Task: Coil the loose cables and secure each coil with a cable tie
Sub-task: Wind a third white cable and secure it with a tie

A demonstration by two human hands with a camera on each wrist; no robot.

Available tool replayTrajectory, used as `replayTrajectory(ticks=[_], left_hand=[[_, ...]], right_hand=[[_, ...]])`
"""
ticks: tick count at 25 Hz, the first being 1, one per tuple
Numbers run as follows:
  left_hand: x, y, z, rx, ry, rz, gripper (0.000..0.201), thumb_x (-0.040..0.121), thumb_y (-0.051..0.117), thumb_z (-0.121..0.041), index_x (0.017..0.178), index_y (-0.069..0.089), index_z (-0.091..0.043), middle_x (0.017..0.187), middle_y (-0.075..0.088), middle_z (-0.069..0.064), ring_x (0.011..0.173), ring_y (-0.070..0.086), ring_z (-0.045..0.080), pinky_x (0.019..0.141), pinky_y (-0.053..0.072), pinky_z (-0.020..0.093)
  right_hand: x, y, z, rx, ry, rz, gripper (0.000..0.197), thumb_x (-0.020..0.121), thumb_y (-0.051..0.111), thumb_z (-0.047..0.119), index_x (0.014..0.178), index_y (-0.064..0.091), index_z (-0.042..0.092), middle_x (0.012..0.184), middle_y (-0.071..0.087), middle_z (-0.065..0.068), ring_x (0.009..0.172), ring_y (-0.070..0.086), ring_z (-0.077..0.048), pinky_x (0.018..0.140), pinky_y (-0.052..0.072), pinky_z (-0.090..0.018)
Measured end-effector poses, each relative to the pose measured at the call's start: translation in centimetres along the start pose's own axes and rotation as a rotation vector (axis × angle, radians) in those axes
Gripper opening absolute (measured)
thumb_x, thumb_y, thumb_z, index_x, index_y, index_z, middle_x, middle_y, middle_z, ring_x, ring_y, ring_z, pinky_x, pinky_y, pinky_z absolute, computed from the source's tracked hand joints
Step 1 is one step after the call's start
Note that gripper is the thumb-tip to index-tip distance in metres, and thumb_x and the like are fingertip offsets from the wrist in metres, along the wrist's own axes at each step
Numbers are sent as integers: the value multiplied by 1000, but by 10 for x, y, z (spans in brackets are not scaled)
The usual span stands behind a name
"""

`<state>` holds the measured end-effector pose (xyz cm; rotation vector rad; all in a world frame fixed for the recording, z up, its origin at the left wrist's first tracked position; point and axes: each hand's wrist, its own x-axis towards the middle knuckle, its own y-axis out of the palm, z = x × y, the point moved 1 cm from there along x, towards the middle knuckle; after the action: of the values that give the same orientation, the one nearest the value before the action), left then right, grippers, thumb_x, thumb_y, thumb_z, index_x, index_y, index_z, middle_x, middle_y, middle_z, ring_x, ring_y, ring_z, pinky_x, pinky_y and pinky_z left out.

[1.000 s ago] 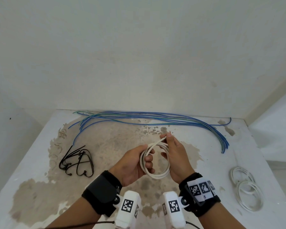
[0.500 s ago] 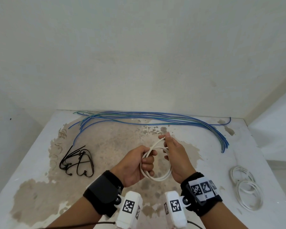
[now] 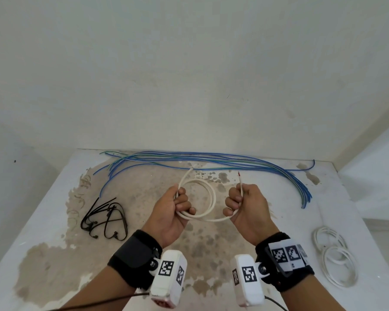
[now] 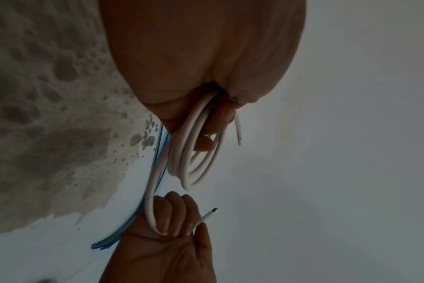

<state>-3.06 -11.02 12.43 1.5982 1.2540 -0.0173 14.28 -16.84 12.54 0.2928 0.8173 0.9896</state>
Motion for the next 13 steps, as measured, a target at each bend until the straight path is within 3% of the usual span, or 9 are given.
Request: replayTrajectory(ticks=[3, 6, 8, 11, 13], left_hand=[[1, -1, 0, 41, 9, 5, 34, 107, 37, -29, 77, 46, -16, 53, 28, -8, 38, 29, 5, 43, 42, 23], [-2, 0, 0, 201, -27, 17, 32, 107, 38, -29, 78, 47, -17, 56, 24, -9, 39, 24, 5, 40, 34, 21], [-5, 3, 1, 336, -58, 19, 32, 106, 41, -30, 77, 48, -18, 58, 22, -9, 40, 21, 5, 41, 30, 20], [-8, 6, 0, 500, -71, -1, 34, 105, 43, -33, 75, 47, -19, 59, 20, -9, 42, 19, 6, 43, 26, 22], [-9, 8, -1, 583, -82, -19, 34, 105, 44, -34, 73, 46, -20, 59, 19, -8, 43, 17, 7, 43, 24, 22]], right_hand=[[-2, 7, 3, -183, -123, 82, 21, 105, 48, 18, 85, 52, 16, 71, 48, 3, 59, 41, -11, 56, 37, -27], [0, 7, 3, -625, -330, 93, 9, 98, 65, 25, 96, 72, 20, 85, 67, 7, 75, 59, -14, 72, 52, -31], [1, 7, 3, -838, -453, 89, 8, 93, 73, 30, 97, 78, 26, 90, 75, 11, 83, 67, -12, 79, 54, -27], [2, 3, -5, -1157, -676, 81, 8, 89, 75, 37, 96, 78, 34, 98, 71, 17, 98, 61, -1, 83, 41, -11], [6, -5, -15, -1328, -863, 76, 9, 89, 73, 41, 97, 77, 38, 119, 60, 18, 119, 46, 0, 100, 29, -10]])
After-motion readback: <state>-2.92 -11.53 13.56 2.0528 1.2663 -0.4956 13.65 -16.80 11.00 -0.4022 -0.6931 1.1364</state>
